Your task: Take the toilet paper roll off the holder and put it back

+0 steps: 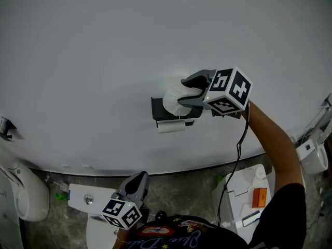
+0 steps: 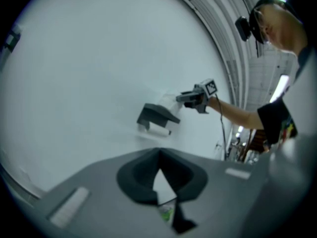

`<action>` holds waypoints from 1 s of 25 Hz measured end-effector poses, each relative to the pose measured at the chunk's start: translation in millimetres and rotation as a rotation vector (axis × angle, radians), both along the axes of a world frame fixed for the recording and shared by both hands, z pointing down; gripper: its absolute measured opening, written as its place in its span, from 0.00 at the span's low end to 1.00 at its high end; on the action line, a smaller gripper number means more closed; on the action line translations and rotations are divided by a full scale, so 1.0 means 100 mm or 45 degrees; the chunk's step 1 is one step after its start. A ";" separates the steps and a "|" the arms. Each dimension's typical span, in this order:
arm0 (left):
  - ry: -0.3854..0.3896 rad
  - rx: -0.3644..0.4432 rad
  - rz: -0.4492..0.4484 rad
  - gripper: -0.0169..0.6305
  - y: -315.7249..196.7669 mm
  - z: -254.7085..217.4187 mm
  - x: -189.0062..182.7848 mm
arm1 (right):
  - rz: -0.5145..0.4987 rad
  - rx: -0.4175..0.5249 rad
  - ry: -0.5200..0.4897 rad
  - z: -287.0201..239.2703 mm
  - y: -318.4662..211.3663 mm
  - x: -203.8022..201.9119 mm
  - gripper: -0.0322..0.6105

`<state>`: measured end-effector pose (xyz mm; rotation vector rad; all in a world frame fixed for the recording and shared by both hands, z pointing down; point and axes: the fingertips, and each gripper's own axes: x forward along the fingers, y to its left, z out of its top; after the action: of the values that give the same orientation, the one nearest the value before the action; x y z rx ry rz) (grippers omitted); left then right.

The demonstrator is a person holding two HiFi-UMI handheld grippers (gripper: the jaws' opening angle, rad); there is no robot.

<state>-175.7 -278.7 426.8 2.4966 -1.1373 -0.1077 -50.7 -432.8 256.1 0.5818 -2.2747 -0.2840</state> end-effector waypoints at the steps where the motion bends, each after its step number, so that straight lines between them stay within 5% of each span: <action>1: -0.002 0.003 0.003 0.02 0.00 0.00 0.00 | 0.017 0.022 -0.043 -0.02 0.02 0.03 0.37; 12: -0.044 0.101 0.094 0.02 -0.04 -0.16 0.25 | 0.190 0.201 -1.068 -0.21 0.95 0.47 0.37; 16: -0.086 0.139 0.093 0.02 -0.07 -0.21 0.32 | 0.178 0.218 -1.278 0.04 1.37 0.64 0.37; 21: -0.074 0.182 0.082 0.02 -0.10 -0.28 0.33 | 0.326 0.150 -1.514 0.58 1.73 0.82 0.37; 25: -0.095 0.203 0.094 0.02 -0.10 -0.32 0.37 | 0.408 0.066 -1.596 0.92 1.94 0.83 0.37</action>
<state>-138.5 -289.0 395.2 2.7004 -1.1031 -0.0888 32.8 -238.5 348.1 1.4133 -3.2526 0.2878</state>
